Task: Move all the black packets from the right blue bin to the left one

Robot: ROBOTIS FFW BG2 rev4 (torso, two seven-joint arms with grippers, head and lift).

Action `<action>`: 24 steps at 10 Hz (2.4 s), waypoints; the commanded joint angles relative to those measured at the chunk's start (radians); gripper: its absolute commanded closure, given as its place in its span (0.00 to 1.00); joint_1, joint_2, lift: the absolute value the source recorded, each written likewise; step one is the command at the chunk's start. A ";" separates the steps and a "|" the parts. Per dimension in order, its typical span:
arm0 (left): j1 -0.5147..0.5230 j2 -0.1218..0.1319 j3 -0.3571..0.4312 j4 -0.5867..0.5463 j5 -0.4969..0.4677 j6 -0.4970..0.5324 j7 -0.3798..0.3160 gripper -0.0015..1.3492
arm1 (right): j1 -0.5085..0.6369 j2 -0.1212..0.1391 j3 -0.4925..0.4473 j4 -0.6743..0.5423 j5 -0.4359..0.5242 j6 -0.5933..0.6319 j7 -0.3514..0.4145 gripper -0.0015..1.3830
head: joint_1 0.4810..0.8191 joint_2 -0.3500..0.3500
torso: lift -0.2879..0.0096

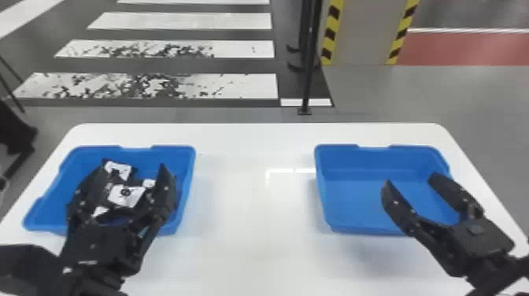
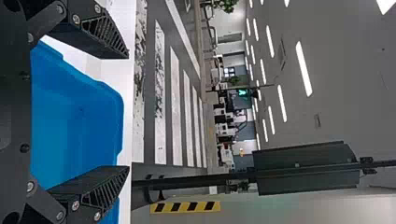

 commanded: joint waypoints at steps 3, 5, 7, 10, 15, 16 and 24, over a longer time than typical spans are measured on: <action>0.003 -0.001 0.003 -0.002 0.003 -0.004 0.000 0.16 | -0.011 0.000 0.000 0.005 0.004 0.009 0.002 0.15 | 0.63 0.51 | 0.40; 0.003 -0.001 0.005 -0.002 0.005 -0.014 0.002 0.16 | -0.011 0.000 0.000 0.005 0.006 0.009 0.002 0.15 | 0.63 0.51 | 0.40; 0.003 0.001 0.005 -0.002 0.011 -0.014 0.002 0.16 | -0.013 0.000 0.000 0.002 0.010 0.009 0.002 0.15 | 0.63 0.51 | 0.40; 0.000 0.001 0.005 -0.002 0.013 -0.019 0.002 0.16 | -0.016 0.000 0.000 0.000 0.008 0.007 0.004 0.15 | 0.63 0.51 | 0.40; 0.003 0.001 0.007 -0.002 0.013 -0.019 0.002 0.16 | -0.013 0.000 0.000 0.000 0.006 0.002 0.005 0.15 | 0.63 0.52 | 0.40; 0.003 0.001 0.007 -0.002 0.013 -0.021 0.002 0.16 | -0.013 0.000 0.000 0.000 0.006 -0.001 0.005 0.15 | 0.63 0.52 | 0.40; -0.012 0.005 -0.007 -0.002 0.017 -0.011 0.002 0.16 | -0.018 -0.001 0.000 0.005 0.006 -0.008 0.009 0.15 | 0.63 0.51 | 0.40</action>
